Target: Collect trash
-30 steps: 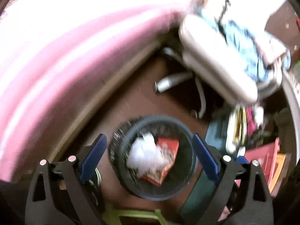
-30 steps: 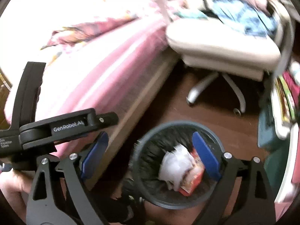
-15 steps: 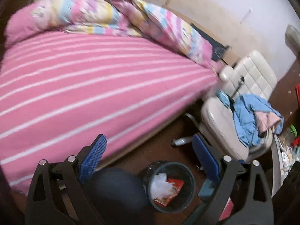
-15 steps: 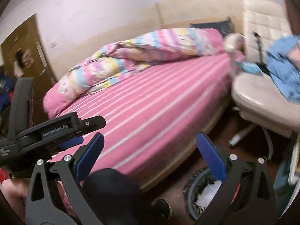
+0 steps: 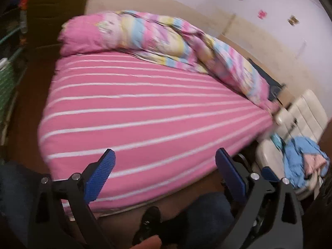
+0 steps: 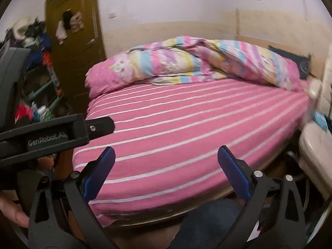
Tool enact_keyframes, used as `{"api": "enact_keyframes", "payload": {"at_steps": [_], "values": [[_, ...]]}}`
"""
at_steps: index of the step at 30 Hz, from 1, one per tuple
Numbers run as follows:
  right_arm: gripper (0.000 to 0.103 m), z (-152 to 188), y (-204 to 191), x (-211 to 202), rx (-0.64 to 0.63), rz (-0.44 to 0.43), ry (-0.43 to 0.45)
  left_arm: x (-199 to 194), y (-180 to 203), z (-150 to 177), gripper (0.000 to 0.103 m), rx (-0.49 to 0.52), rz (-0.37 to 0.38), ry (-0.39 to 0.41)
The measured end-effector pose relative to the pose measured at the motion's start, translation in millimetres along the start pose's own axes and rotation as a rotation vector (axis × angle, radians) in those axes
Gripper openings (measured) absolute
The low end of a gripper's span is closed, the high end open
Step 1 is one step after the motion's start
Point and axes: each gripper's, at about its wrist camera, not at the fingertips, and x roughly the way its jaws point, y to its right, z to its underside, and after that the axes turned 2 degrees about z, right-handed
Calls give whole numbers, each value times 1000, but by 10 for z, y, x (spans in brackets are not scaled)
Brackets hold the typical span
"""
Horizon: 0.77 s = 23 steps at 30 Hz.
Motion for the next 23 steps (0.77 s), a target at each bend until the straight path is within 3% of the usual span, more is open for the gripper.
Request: {"api": "enact_keyframes", "payload": {"at_steps": [6, 11, 23], "values": [[98, -124, -427, 148, -54, -37, -2, -163, -467, -122, 98, -78, -85, 67], [98, -117, -697, 185, -110, -25, -15, -268, -619, -143, 98, -93, -127, 100], [98, -108, -698, 106, -114, -9, -25, -377, -722, -113, 98, -130, -77, 70]]}}
